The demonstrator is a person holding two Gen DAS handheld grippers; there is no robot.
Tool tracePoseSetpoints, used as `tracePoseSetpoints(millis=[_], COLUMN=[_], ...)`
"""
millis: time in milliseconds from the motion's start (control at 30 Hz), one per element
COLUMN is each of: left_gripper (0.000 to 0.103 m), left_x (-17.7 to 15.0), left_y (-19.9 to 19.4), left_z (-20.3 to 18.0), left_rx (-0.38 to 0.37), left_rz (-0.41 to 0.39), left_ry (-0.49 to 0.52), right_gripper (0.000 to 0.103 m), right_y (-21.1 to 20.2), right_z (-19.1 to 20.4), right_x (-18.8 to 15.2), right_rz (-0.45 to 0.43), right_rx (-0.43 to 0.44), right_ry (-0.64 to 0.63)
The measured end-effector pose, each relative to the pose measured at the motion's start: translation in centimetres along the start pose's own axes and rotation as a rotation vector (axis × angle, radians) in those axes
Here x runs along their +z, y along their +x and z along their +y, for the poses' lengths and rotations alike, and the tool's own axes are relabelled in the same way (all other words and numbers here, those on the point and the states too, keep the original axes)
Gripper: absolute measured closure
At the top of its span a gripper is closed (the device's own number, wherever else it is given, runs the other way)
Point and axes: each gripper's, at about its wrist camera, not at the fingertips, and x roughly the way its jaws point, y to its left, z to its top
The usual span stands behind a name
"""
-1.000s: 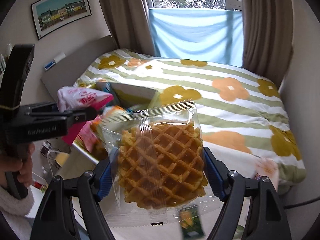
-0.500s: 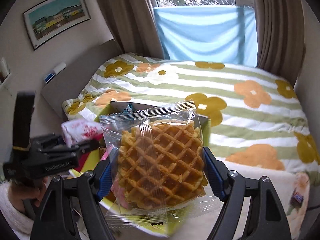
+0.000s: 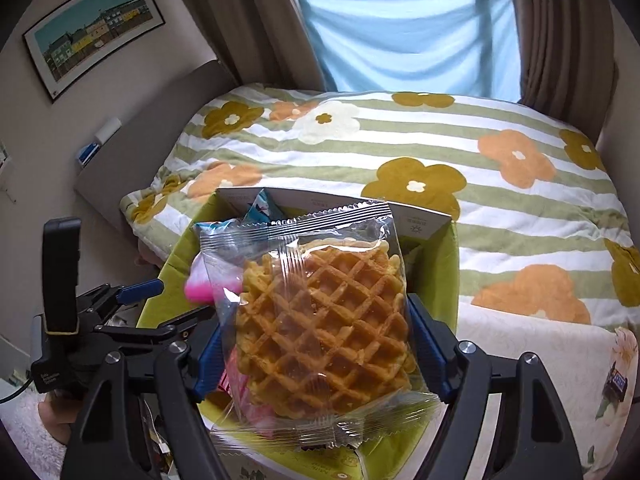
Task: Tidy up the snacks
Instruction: 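Open both grippers over the box to drop the bag and waffle packet, then withdraw both grippers from the box toward the green packet and Snickers bar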
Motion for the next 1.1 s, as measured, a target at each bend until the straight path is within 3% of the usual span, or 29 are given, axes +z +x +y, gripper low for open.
tracePoseSetpoints(millis=[233, 300, 367, 433, 833, 1100], left_gripper=[0.011, 0.011, 0.011, 0.011, 0.011, 0.011], left_x=[-1.2, -1.5, -1.9, -2.2, -3.1, -3.1], left_y=[-1.5, -1.8, -2.3, -2.6, -4.2, -4.9], left_z=[-0.2, -0.3, -0.3, -0.3, -0.6, -2.3], left_rx=[0.009, 0.015, 0.01, 0.009, 0.049, -0.014], left_rz=[0.004, 0.002, -0.006, -0.006, -0.038, -0.057], left_ry=[-0.005, -0.002, -0.005, -0.005, 0.031, 0.09], right_gripper=[0.026, 0.021, 0.006, 0.004, 0.003, 0.003], right_y=[1.6, 1.9, 1.7, 1.3, -0.4, -2.5], right_z=[0.6, 1.0, 1.4, 1.7, 2.3, 2.1], right_x=[1.3, 1.4, 1.4, 1.2, -0.4, -1.5], right_rz=[0.04, 0.013, -0.03, -0.071, -0.05, -0.068], right_rx=[0.047, 0.028, 0.014, 0.026, -0.002, -0.048], right_ry=[-0.009, -0.025, -0.029, -0.03, -0.063, -0.034])
